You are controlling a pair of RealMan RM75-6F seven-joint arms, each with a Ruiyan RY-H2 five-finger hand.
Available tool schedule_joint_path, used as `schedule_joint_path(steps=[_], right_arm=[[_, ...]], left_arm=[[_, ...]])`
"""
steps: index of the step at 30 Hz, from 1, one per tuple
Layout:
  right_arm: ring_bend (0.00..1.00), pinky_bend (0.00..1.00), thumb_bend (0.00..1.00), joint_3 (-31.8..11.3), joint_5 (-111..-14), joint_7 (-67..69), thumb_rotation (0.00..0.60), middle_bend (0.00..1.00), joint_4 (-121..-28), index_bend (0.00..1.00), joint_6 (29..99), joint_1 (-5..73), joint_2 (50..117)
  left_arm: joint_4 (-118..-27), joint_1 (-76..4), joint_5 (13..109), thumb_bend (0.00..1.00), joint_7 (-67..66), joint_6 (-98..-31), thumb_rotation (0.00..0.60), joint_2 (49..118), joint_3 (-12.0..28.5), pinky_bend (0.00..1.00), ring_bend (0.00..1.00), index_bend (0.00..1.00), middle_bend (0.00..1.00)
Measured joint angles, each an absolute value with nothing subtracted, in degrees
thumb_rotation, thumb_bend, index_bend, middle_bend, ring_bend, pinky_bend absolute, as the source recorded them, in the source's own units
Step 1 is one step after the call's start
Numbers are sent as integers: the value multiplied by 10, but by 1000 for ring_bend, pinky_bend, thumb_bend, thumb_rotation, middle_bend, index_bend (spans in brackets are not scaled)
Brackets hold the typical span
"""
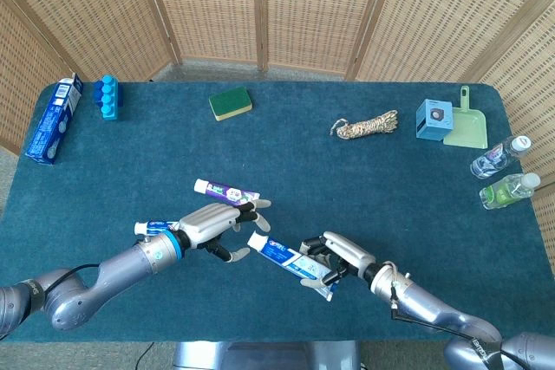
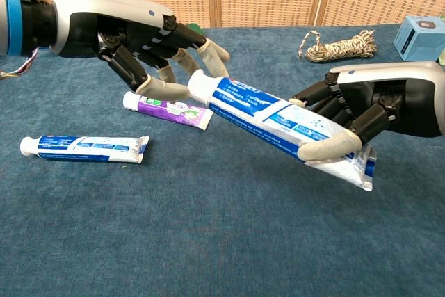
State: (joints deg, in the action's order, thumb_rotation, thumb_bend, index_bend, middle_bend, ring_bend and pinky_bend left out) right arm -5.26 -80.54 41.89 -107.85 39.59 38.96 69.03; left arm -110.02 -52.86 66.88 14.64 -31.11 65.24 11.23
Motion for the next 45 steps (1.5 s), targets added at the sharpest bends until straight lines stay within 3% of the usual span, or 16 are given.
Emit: schedule_joint_path(steps=[12, 45], right_arm=[[769, 664, 479, -48, -817, 444, 600, 777, -1071, 914, 398, 389, 691], [773, 670, 486, -34, -839, 459, 600, 776, -1075, 914, 408, 399, 688]], left_arm=[[-1100, -528, 668, 395, 153, -315, 594, 651, 110, 357, 184, 298, 76], [-1106, -528, 660, 415, 150, -335, 600, 659, 105, 368, 204, 336, 97]])
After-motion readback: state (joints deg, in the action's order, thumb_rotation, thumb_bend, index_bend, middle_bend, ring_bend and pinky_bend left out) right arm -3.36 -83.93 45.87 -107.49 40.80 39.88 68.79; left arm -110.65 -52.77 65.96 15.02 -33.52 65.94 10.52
